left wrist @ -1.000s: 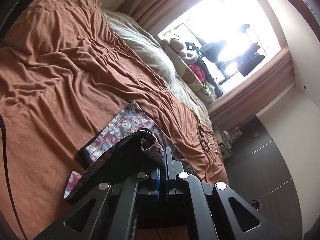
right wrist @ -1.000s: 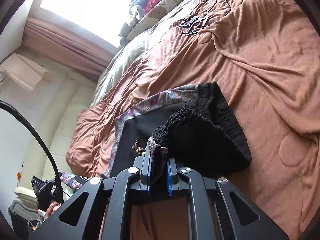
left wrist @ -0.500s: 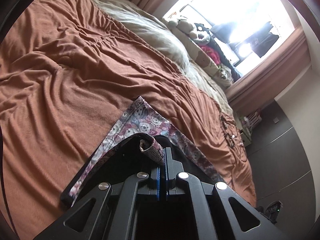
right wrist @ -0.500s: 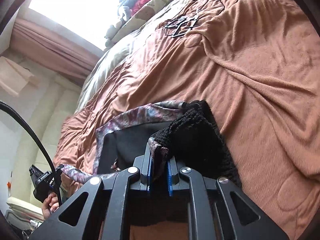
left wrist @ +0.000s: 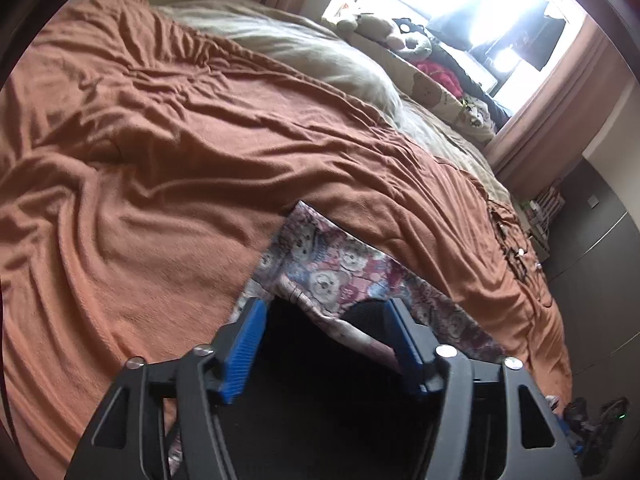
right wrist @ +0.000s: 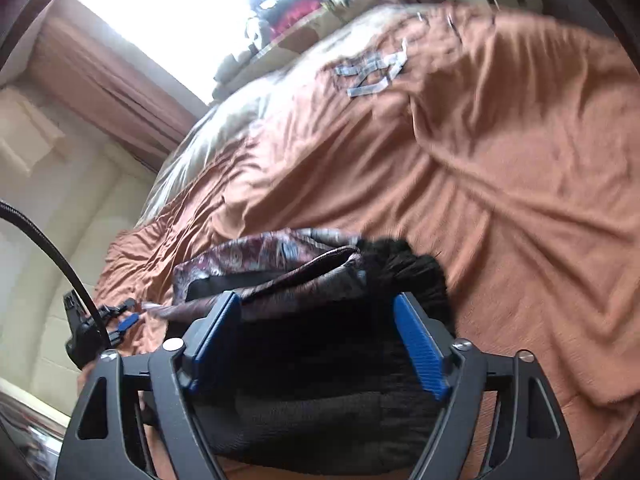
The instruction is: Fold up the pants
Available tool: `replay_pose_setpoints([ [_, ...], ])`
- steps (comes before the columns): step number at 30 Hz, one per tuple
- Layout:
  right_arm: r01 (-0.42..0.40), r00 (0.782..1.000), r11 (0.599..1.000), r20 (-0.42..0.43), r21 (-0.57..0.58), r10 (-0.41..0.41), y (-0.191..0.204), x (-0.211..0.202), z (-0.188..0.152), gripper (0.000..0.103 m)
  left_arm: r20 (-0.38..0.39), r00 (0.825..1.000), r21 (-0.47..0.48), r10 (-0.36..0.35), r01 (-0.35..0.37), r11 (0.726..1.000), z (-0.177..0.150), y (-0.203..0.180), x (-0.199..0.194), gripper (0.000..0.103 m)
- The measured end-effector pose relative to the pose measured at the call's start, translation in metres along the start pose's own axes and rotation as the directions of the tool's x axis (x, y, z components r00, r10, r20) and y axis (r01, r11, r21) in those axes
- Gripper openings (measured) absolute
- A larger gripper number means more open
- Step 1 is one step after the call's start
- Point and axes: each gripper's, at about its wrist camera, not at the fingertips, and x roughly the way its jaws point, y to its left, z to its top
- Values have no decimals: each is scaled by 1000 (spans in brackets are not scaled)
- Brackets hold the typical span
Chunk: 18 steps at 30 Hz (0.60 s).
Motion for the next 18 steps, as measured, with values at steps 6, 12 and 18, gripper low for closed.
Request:
replay_pose_setpoints([
  [6, 96, 995, 983, -23, -157, -101, 8, -5, -1, 79, -83, 992, 170, 92, -77, 982, -4, -3, 18, 66],
  [12, 193, 973, 947, -75, -258, -218, 12, 5, 9, 79, -177, 965, 359, 195, -121, 925, -12, -17, 60, 65],
  [18, 206, 956, 922, -132, -328, -261, 14, 32, 18, 79, -208, 946, 416, 250, -146, 898, -9, -18, 103, 58],
])
